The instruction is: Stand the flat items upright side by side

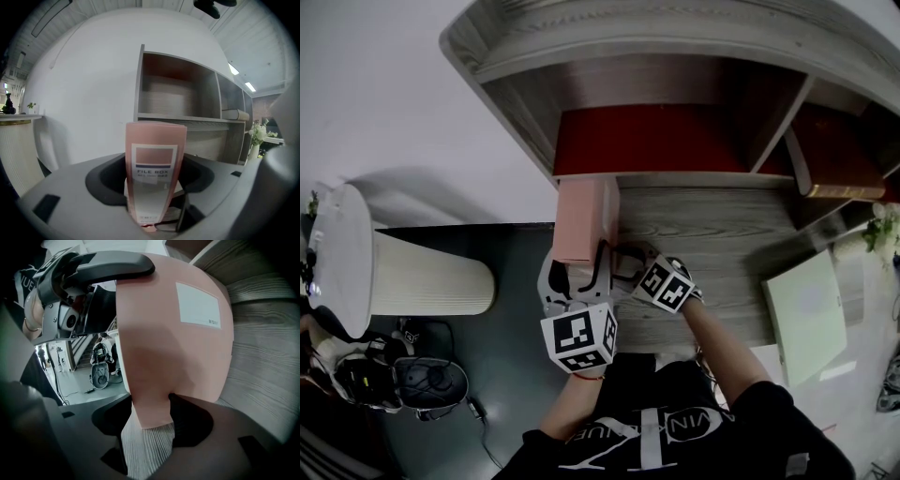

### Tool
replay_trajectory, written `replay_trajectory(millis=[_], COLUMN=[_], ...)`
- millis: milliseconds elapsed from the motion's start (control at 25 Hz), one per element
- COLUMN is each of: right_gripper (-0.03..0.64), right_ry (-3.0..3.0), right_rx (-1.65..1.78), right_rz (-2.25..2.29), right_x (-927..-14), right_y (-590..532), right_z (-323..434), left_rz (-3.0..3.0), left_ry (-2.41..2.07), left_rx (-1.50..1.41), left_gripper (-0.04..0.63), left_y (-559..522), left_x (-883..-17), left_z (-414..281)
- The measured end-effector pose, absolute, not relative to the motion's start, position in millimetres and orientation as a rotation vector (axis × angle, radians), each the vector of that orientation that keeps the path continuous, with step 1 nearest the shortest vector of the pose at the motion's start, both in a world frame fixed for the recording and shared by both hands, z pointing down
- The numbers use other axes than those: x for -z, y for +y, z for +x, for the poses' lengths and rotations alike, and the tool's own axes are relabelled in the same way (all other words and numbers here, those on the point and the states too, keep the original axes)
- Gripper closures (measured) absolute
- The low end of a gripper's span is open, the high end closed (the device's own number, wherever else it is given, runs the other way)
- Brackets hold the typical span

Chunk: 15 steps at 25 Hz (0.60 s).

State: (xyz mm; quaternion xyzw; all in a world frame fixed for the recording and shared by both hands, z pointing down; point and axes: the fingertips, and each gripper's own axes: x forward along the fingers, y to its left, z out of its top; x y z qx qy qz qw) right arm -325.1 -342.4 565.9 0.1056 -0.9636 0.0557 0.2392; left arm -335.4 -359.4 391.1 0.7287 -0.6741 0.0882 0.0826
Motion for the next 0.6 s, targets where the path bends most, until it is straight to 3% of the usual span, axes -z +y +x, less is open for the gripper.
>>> replay_trajectory(millis=[600], right_gripper=[0.325], right_ry=[-2.688], right_rx=[-0.255], right_rz=[0.469], right_x=[-555], right_y=[-339], right_z=[-309], left_rz=[2.137], left_ry=[-2.038], left_rx=[-0.206], left_gripper=[0.283], left_y=[-331], left_x=[-396], left_z=[-342])
